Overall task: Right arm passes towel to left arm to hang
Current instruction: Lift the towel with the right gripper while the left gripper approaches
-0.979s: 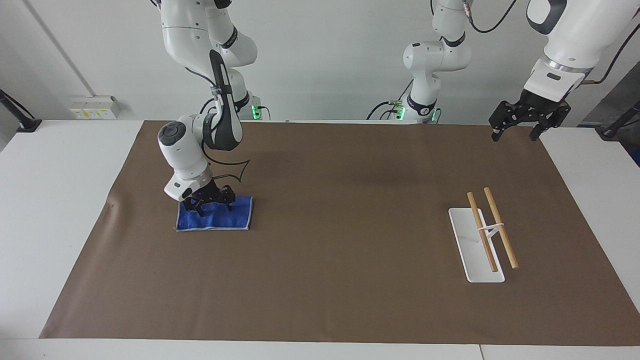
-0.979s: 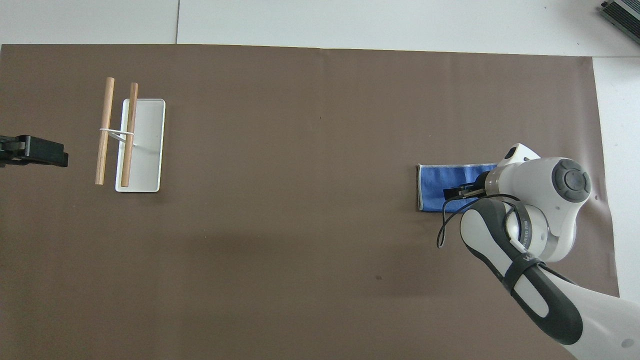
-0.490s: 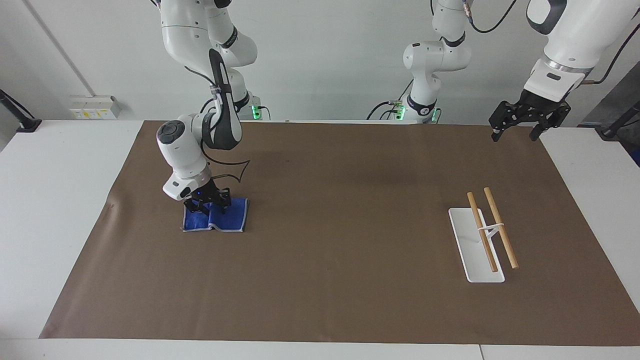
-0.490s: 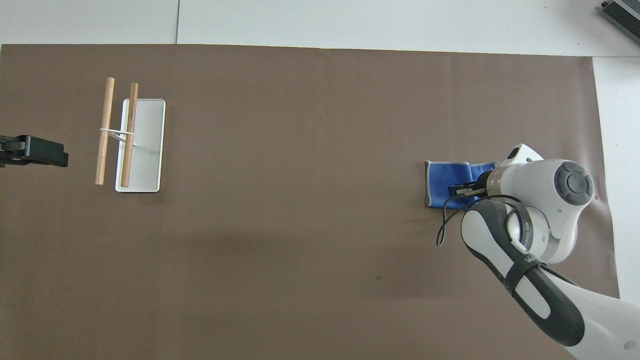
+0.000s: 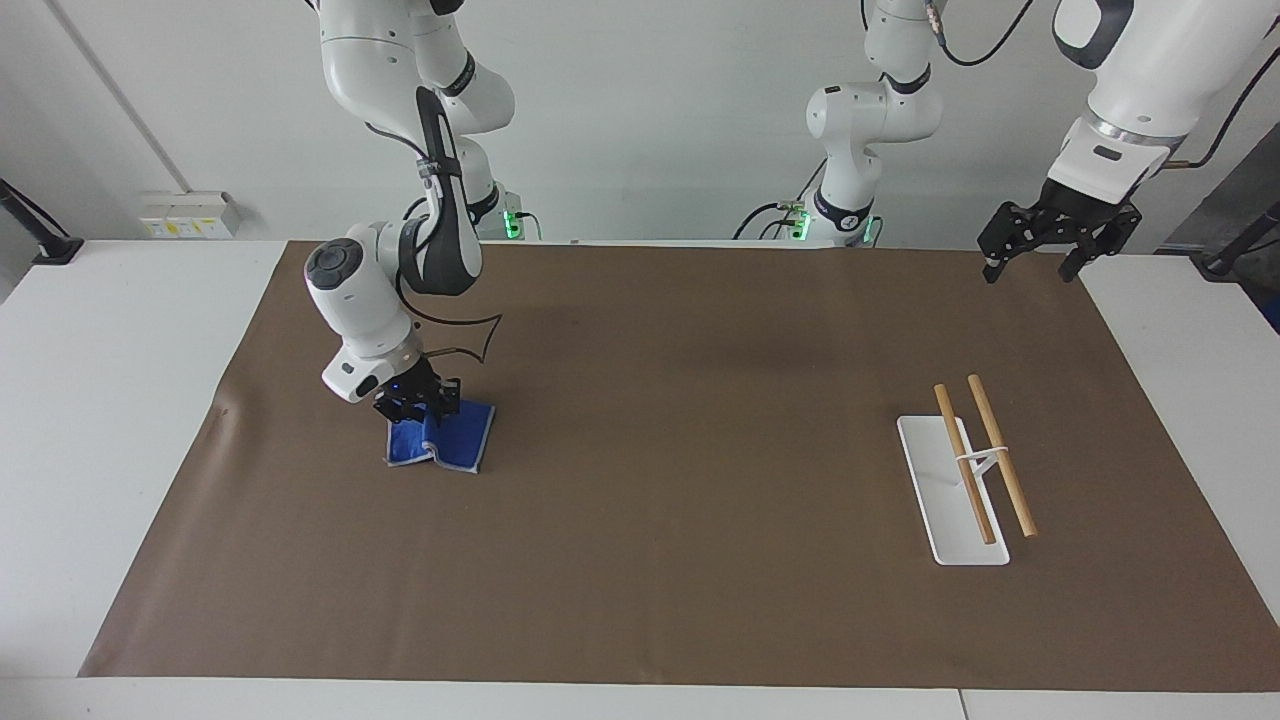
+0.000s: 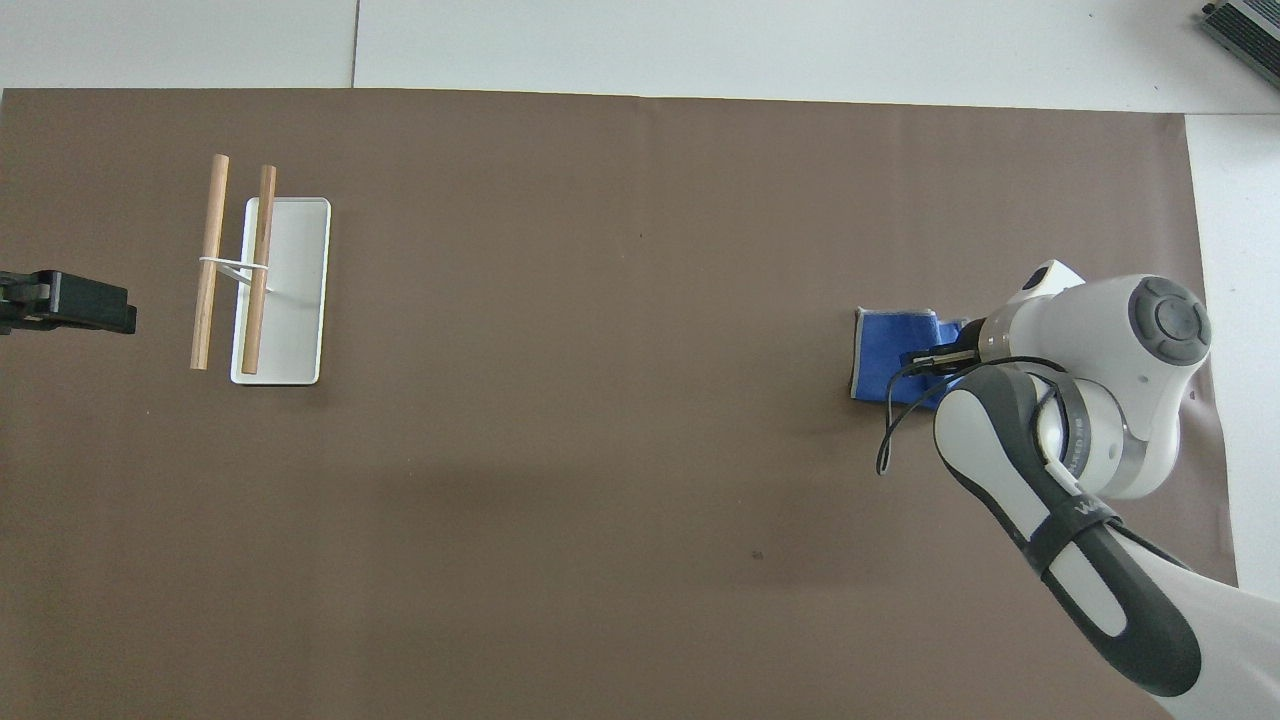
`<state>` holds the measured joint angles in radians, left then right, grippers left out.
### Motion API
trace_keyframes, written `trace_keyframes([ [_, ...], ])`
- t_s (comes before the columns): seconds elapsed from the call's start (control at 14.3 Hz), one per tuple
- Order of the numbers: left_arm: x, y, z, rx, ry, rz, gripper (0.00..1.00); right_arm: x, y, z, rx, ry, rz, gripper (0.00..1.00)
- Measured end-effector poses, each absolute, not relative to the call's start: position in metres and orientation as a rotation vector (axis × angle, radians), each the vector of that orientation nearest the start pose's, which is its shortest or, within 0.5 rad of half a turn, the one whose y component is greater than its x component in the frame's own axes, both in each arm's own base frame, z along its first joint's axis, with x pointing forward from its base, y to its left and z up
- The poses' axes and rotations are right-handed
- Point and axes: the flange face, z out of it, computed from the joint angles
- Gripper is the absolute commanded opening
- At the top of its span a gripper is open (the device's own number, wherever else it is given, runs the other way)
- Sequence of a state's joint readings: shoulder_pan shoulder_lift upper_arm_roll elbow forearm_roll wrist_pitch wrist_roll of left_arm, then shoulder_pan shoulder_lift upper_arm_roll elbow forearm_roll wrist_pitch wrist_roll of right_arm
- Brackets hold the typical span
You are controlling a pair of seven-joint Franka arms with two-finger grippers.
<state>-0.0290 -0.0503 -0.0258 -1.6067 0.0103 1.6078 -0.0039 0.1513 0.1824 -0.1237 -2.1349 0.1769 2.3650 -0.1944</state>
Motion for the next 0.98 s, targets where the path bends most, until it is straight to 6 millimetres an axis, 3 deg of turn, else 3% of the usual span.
trace_keyframes([
  [0.28,0.542,-0.029,0.638,-3.129,0.080,-0.081,1.00,0.581,0.037,0.381,-3.015,-0.098,-0.094,0.00],
  [0.7,0.542,-0.029,0.638,-3.129,0.080,-0.081,1.00,0.597,0.115,0.471,-2.966,-0.033,-0.161,0.00],
  [0.98,0.539,-0.025,0.635,-3.130,0.063,-0.034,1.00,0.597,0.154,0.512,-2.747,0.054,-0.181,0.00],
])
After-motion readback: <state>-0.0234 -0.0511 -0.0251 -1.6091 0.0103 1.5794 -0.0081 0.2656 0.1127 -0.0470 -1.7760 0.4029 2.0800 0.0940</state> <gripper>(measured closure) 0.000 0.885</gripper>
